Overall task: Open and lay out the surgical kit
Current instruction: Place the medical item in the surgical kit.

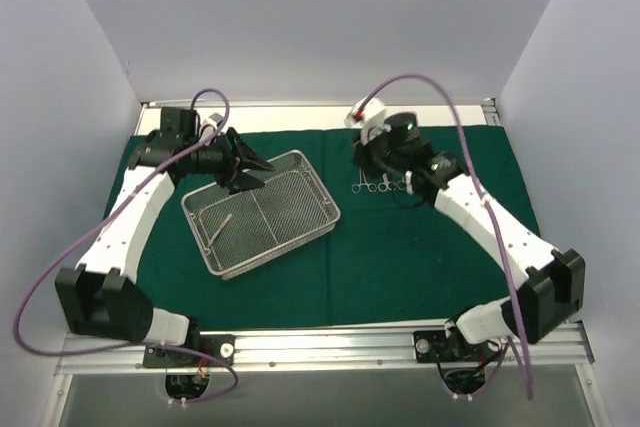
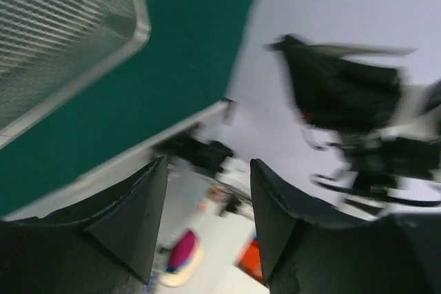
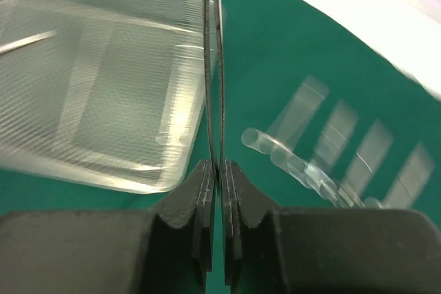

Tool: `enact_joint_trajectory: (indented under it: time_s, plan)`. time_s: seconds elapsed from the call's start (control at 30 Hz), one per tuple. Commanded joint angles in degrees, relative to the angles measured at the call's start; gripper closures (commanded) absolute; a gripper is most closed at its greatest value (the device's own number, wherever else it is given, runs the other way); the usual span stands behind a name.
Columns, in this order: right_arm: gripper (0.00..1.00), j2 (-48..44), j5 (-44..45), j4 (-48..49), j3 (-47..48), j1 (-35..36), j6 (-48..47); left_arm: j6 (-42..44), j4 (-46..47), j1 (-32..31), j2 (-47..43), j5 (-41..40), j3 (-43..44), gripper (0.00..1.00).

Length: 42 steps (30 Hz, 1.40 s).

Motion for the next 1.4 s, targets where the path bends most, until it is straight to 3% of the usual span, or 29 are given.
enact_joint_trajectory:
  time_s: [0.0, 0.13, 0.27, 0.6, 0.83, 1.37]
  plan:
    - [1.00, 3.6, 14.2, -12.5, 5.6, -9.8, 12.9, 27.1, -21.7, -0.1, 6.6, -14.1, 11.1, 0.41]
    - [1.00, 13.7, 15.5, -23.6, 11.7, -22.4, 13.8, 35.7, -26.4, -2.1, 11.8, -30.3, 16.3, 0.43]
    - [1.00, 22.0, 20.9, -29.4, 18.4, -28.0, 11.2, 39.3, -23.3, -3.8, 13.2, -36.6, 14.3, 0.43]
    - [1.00, 39.6, 26.0, -30.5, 28.5, -35.5, 7.1, 44.3, -18.2, -3.1, 15.9, -36.9, 9.6, 0.44]
    - [1.00, 47.2, 26.1, -31.1, 35.7, -35.8, 7.1, 47.2, -18.8, -2.3, 16.3, -38.0, 9.5, 0.44]
    - [1.00, 50.8, 24.7, -28.4, 33.8, -34.5, 6.6, 47.6, -21.2, -2.1, 19.5, -40.7, 9.9, 0.42]
